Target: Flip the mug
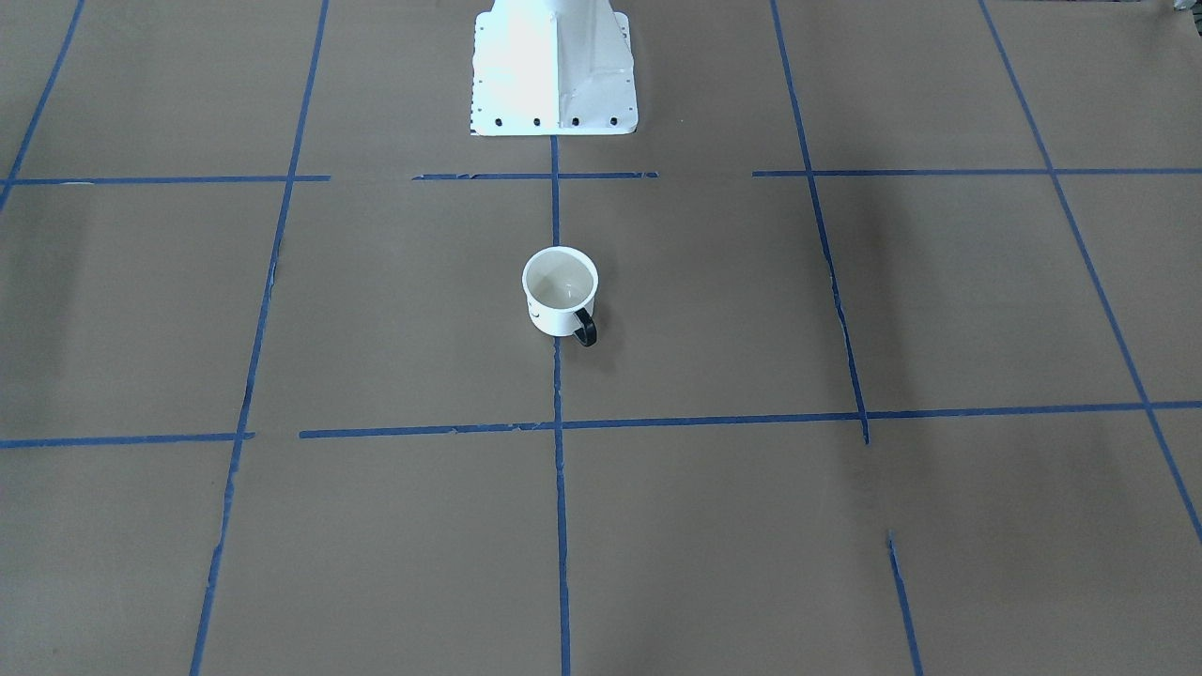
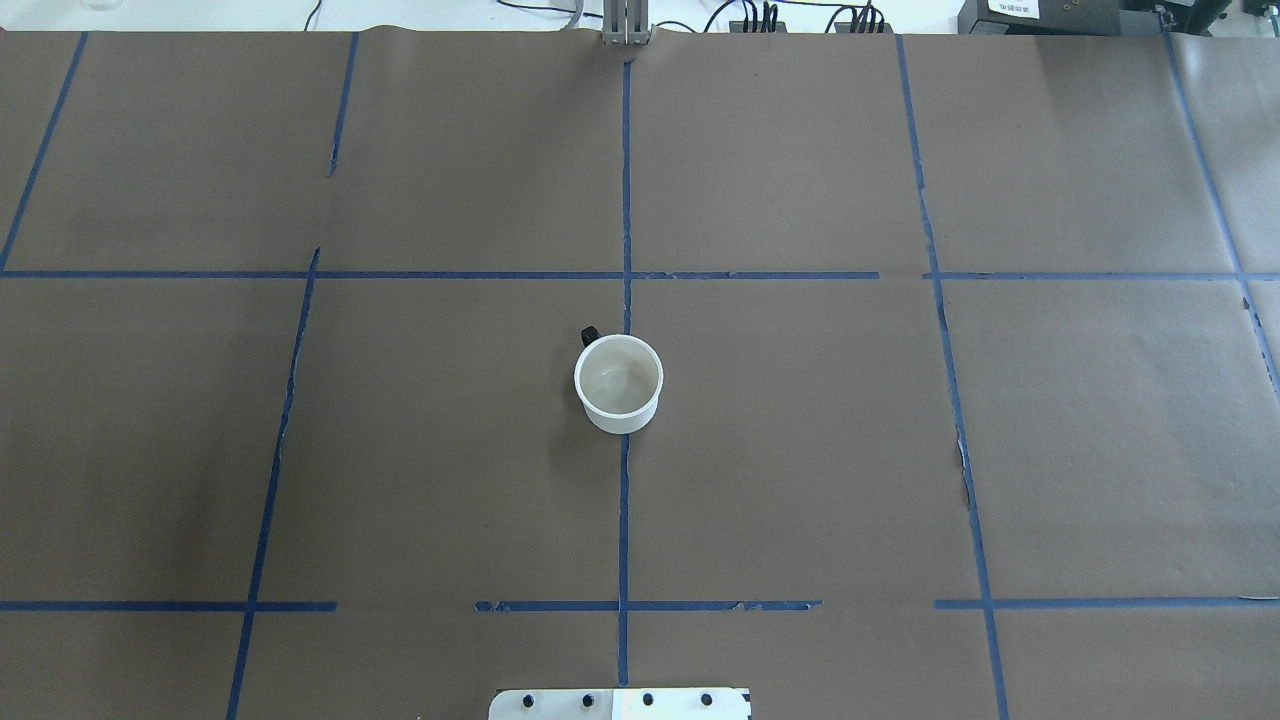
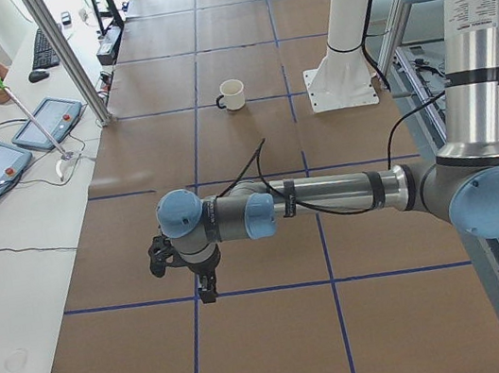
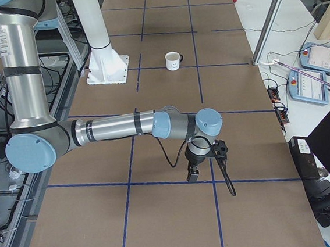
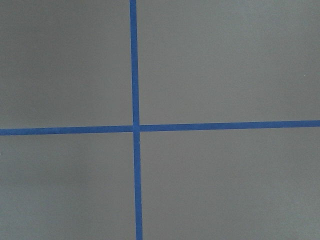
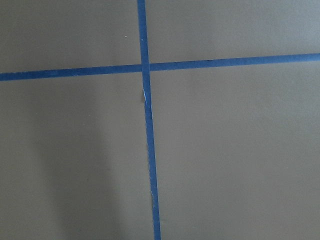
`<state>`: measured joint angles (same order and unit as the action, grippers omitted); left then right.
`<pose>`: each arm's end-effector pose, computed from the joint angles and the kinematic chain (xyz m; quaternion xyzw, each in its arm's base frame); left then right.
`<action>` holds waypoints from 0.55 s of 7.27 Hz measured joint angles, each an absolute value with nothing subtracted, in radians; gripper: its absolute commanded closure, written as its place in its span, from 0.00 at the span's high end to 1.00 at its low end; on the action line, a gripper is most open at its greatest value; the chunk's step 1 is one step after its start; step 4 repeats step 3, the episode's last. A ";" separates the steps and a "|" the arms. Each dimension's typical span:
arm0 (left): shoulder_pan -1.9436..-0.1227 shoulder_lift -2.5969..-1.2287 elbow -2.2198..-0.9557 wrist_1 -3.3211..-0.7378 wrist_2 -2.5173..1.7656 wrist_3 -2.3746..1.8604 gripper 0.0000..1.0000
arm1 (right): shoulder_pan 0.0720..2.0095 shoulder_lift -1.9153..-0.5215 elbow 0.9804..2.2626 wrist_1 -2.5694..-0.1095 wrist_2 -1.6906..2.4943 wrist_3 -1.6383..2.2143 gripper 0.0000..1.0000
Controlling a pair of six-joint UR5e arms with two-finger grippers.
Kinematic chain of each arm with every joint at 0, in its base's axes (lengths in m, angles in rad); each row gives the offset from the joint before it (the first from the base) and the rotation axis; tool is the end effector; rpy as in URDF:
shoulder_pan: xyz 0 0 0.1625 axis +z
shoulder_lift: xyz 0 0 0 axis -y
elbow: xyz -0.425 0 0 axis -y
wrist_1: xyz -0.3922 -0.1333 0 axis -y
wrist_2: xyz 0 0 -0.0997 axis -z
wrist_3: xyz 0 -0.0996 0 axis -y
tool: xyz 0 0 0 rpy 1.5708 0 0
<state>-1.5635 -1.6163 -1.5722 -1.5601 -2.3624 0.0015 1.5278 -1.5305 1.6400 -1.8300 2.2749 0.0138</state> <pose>-0.0587 -0.5137 0.6350 0.0156 0.3855 0.0110 0.9225 0.0475 -0.4967 0.6342 -0.0799 -0.3417 0.0121 0.9363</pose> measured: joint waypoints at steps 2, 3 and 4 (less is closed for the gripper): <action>-1.568 -1.617 -1.572 -1.560 -2.362 0.002 1.00 | 1.528 -1.531 1.640 -1.830 2.275 0.014 1.00; -1.569 -1.617 -1.572 -1.560 -2.362 0.002 1.00 | 1.528 -1.531 1.640 -1.830 2.275 0.014 1.00; -1.569 -1.617 -1.572 -1.560 -2.362 0.002 1.00 | 1.528 -1.531 1.640 -1.830 2.275 0.014 1.00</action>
